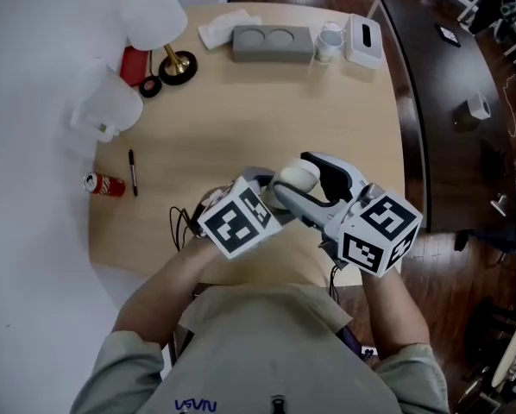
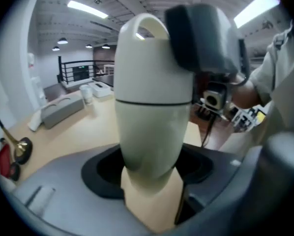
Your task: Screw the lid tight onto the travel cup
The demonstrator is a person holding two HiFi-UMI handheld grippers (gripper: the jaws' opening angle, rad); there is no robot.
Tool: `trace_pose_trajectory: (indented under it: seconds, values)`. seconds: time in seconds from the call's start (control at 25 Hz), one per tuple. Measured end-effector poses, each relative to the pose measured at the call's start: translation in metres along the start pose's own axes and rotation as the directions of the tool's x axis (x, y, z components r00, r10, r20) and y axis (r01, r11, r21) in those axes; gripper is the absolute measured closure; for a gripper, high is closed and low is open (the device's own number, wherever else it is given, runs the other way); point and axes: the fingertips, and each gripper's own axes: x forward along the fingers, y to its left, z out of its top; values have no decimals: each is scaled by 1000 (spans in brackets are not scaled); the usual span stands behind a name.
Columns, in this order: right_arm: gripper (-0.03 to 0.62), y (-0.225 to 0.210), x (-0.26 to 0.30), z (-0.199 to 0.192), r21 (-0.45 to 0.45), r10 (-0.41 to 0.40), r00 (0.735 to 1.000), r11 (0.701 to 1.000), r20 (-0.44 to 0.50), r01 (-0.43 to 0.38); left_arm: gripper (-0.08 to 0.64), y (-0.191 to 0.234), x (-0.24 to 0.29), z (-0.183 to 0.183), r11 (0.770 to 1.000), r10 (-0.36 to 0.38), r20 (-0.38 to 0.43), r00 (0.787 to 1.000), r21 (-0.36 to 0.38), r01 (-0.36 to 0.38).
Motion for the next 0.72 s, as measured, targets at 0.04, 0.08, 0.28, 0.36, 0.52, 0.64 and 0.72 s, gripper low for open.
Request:
trace_pose_trajectory:
  seconds: [0.04, 0.08, 0.28, 0.36, 0.52, 0.64, 0.72]
  values:
    - [305, -1, 1, -1, -2, -27, 1000, 1000, 2, 27, 247, 3, 2, -1, 999, 42, -6, 999, -8, -42]
    - [305, -1, 2, -1, -7, -40, 999, 999, 3, 40, 247, 4, 2, -2, 998, 56, -6, 998, -13, -56]
    - [304, 20, -8, 5, 1, 126, 992, 992, 10, -126, 247, -24, -10, 2, 970, -239, 84, 967, -17, 241]
    - [302, 33, -21, 15, 30, 262, 964, 964, 52, -264, 247, -45, -25, 4, 915, -403, 114, 908, 16, 404]
    - [302, 42, -46, 29, 78, 462, 878, 877, 125, -473, 247, -88, -54, 5, 757, -651, 71, 756, 122, 641]
    - [285, 54, -55, 30, 87, 587, 799, 796, 130, -598, 247, -107, -67, 4, 672, -734, 14, 679, 163, 723]
    - [281, 65, -59, 28, 92, 662, 738, 733, 130, -674, 247, -113, -70, 4, 641, -758, -8, 652, 176, 747]
